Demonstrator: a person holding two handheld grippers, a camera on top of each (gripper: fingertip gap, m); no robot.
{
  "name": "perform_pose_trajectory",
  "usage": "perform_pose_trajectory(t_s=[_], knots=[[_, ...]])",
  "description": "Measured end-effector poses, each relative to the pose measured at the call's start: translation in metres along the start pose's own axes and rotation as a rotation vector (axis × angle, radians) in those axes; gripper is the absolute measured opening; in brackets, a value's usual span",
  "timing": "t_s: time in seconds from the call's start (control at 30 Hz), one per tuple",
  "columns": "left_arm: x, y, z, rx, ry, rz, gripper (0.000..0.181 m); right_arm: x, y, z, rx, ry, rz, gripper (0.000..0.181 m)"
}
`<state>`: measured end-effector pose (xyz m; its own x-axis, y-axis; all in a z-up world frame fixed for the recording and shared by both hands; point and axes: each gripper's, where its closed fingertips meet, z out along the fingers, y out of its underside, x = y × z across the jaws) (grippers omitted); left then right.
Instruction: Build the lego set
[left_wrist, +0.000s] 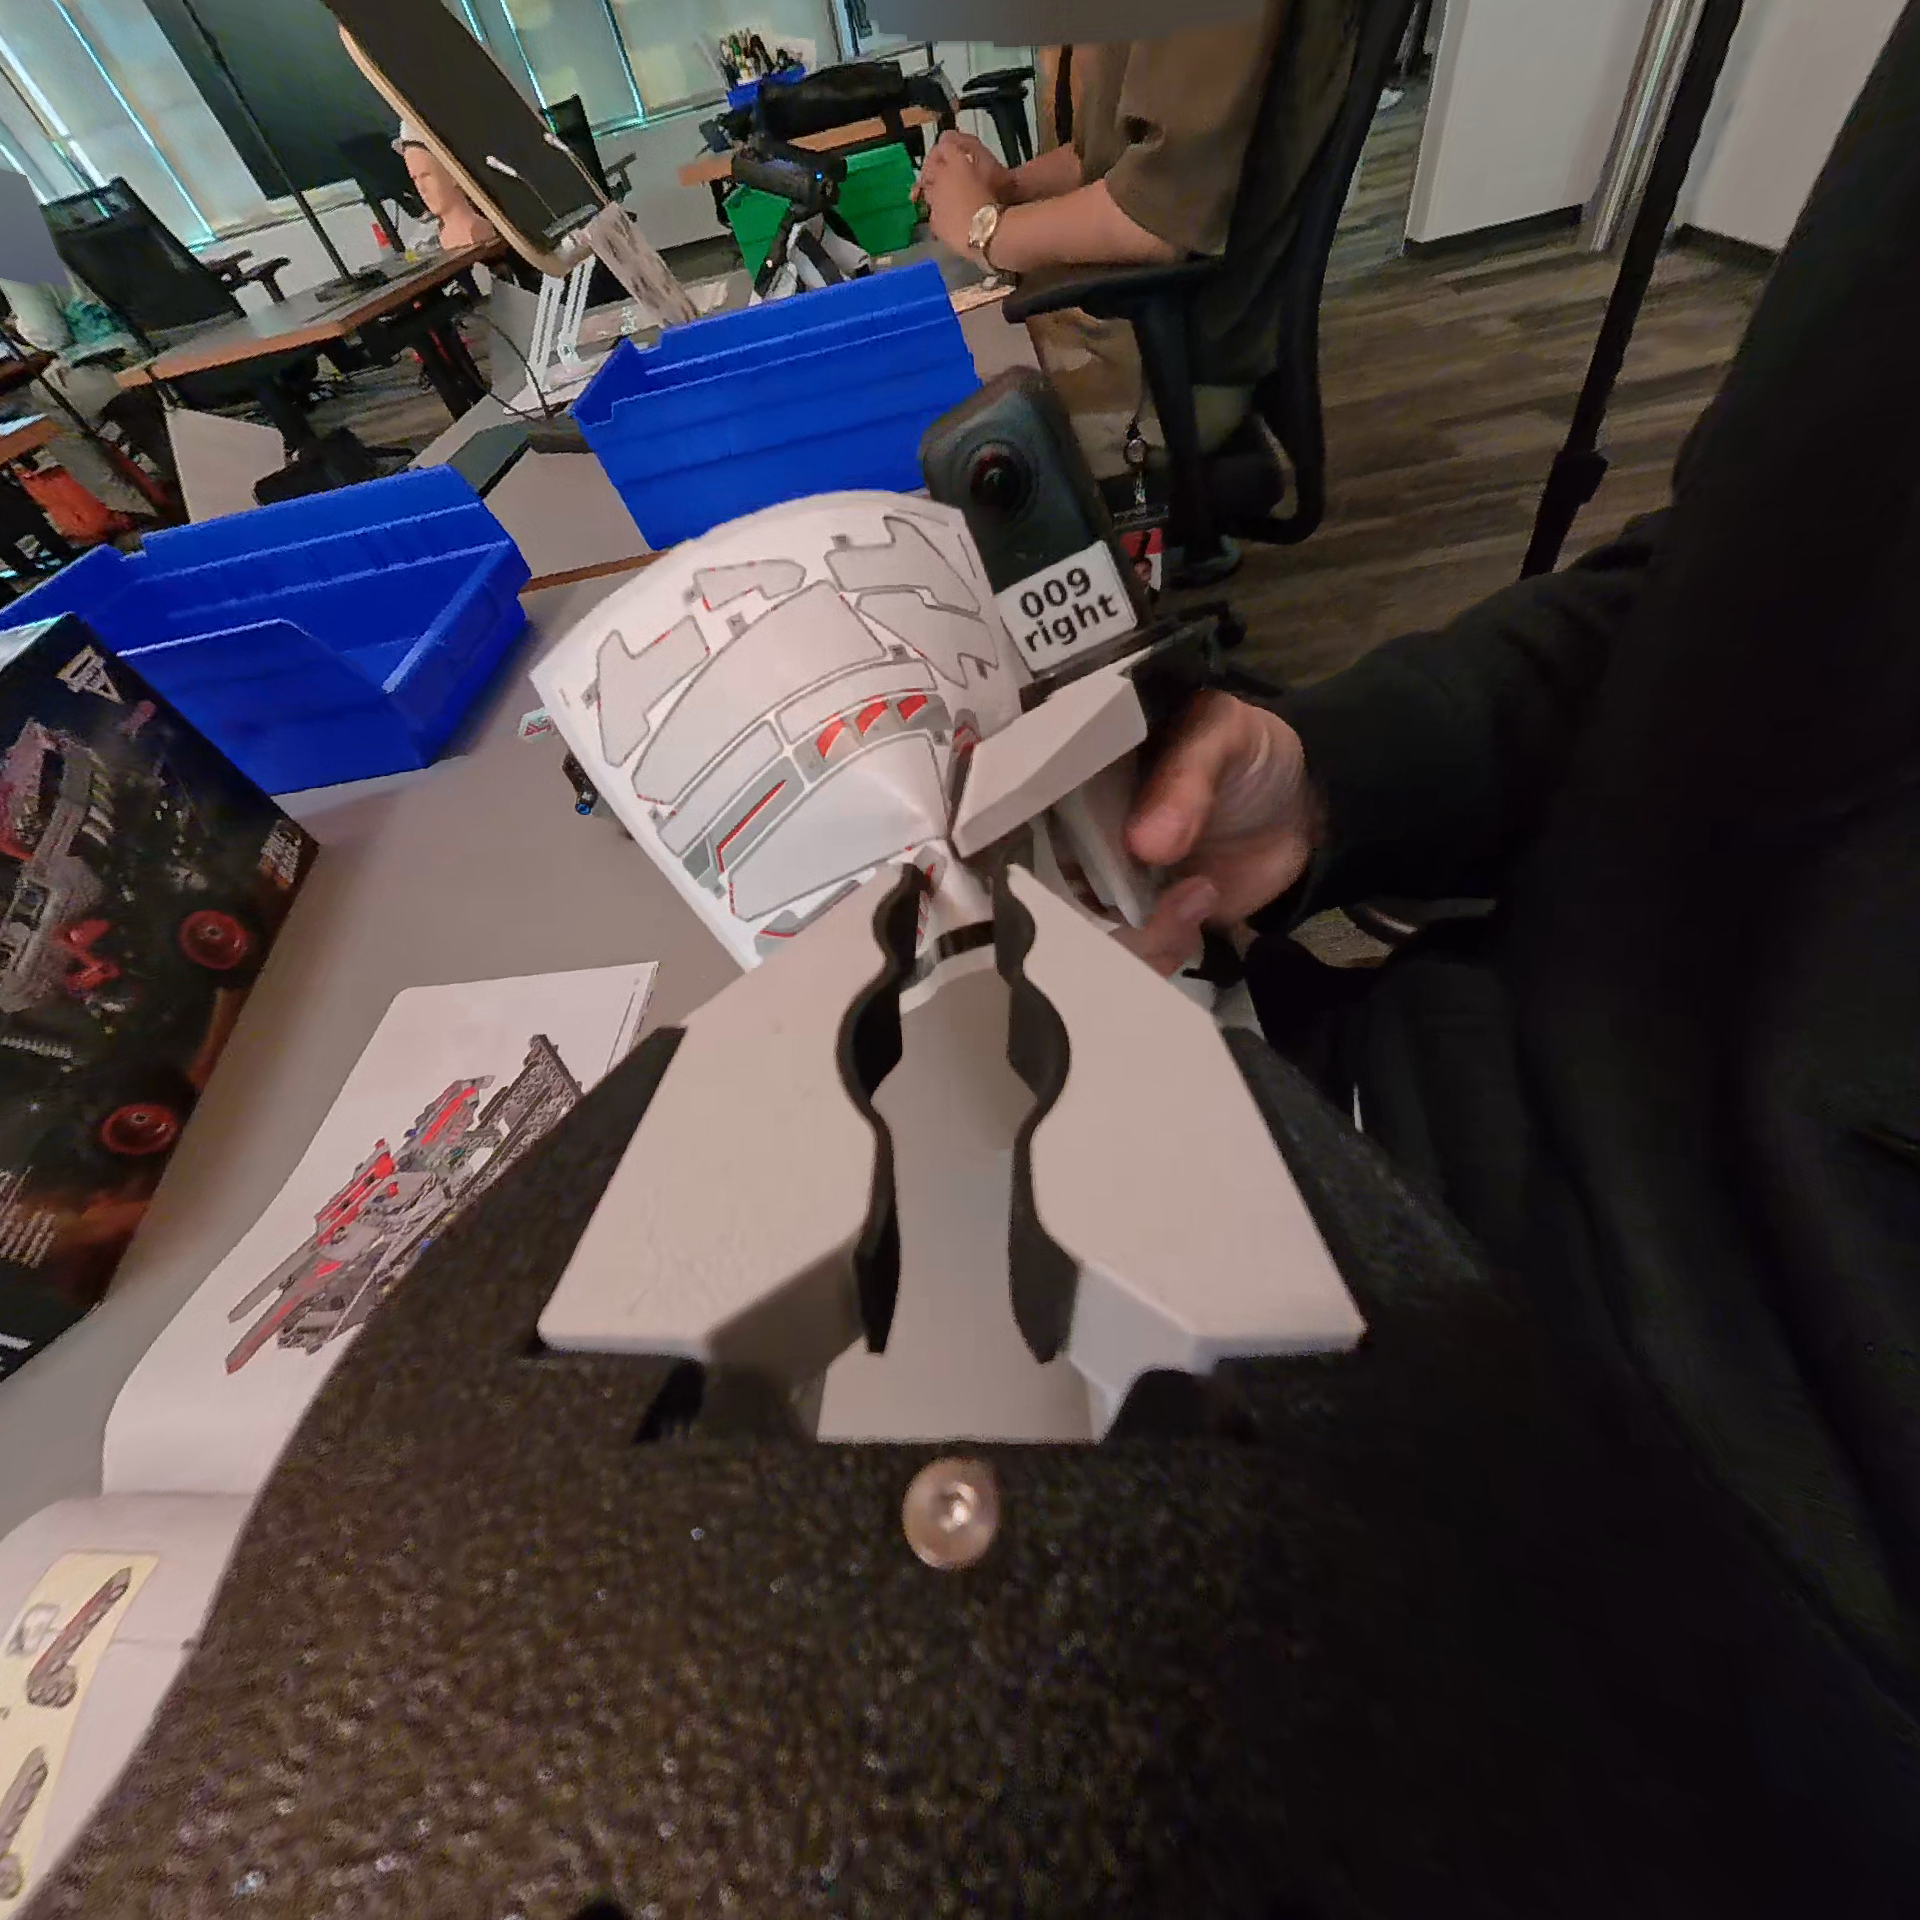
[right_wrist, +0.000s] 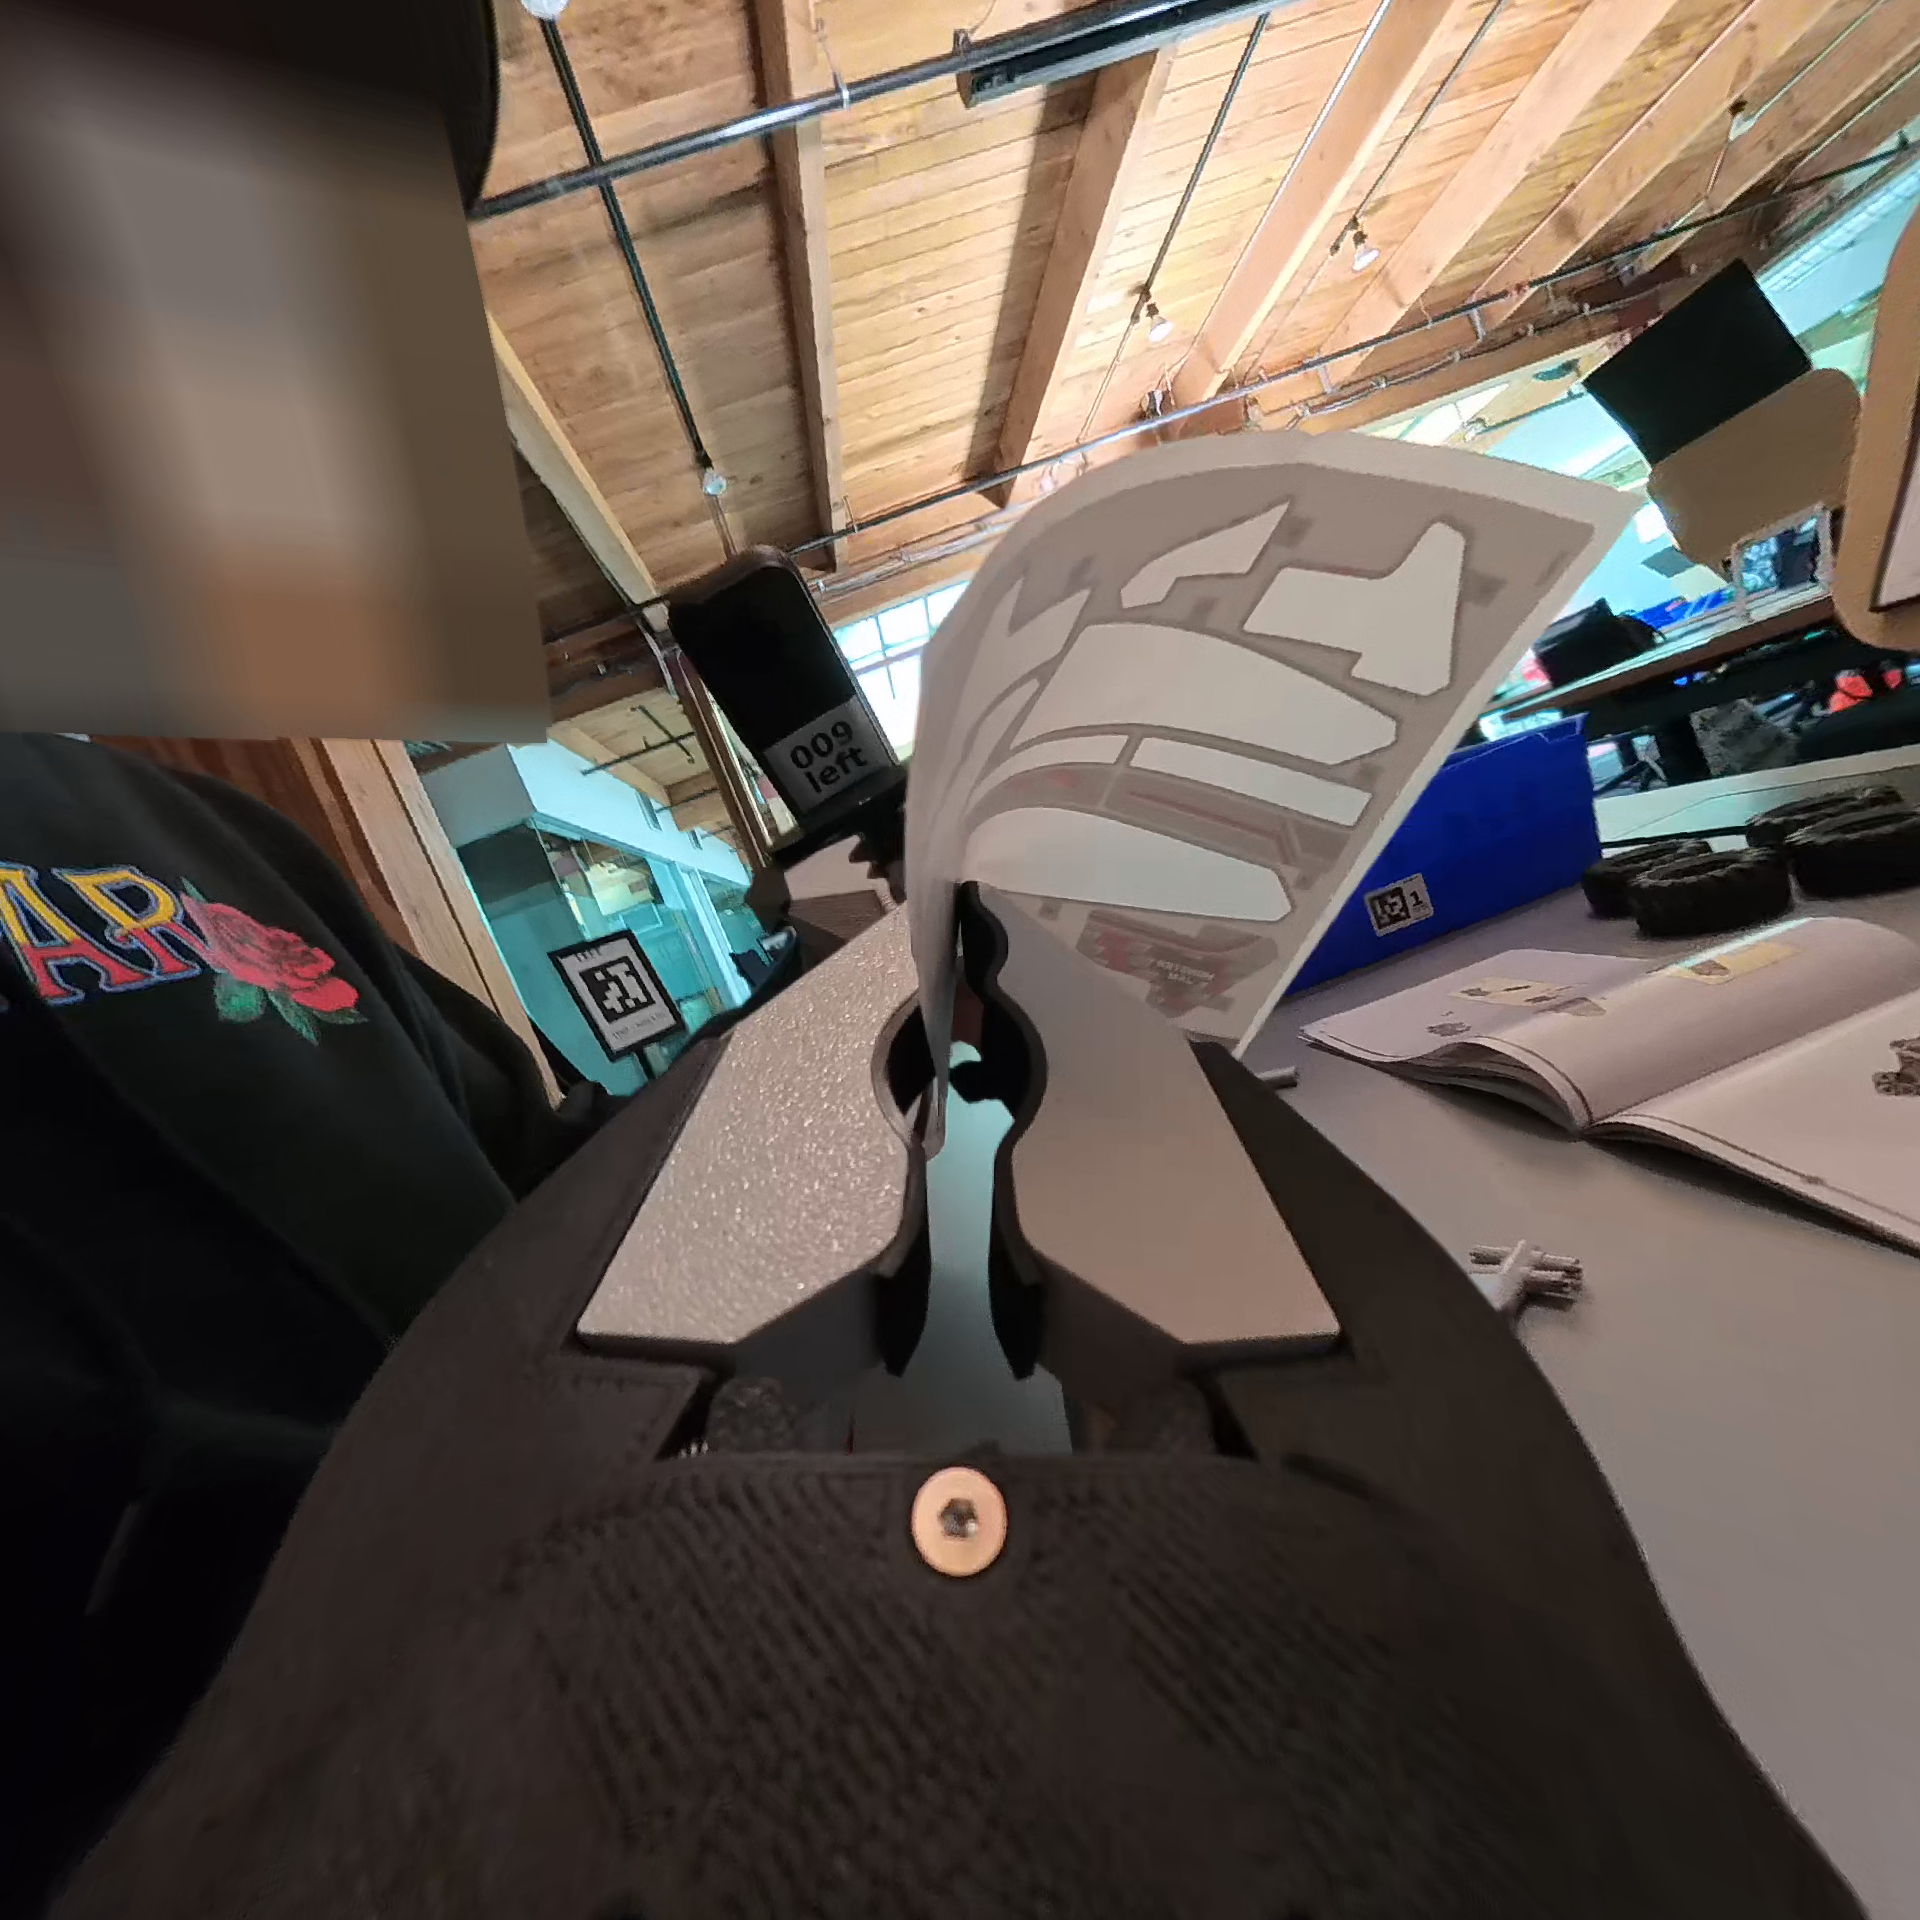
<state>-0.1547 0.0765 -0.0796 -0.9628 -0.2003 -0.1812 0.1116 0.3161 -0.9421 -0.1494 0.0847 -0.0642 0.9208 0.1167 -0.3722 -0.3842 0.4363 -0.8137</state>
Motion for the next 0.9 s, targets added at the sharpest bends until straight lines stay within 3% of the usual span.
perform_pose_trajectory(t_s=[0.3, 0.63, 0.9], knots=[[0.008, 0.002, -0.003, -0.029, 0.034, 0.044, 0.008, -0.009, 0.010, 0.002, -0.161, 0.017, -0.231, 0.000], [0.021, 0.003, -0.007, -0.007, 0.133, -0.015, 0.006, -0.021, 0.017, 0.000, -0.207, -0.054, -0.313, 0.000], [0.018, 0.001, -0.008, 0.005, 0.094, -0.002, 0.007, -0.022, 0.016, 0.000, -0.195, -0.058, -0.305, 0.000]])
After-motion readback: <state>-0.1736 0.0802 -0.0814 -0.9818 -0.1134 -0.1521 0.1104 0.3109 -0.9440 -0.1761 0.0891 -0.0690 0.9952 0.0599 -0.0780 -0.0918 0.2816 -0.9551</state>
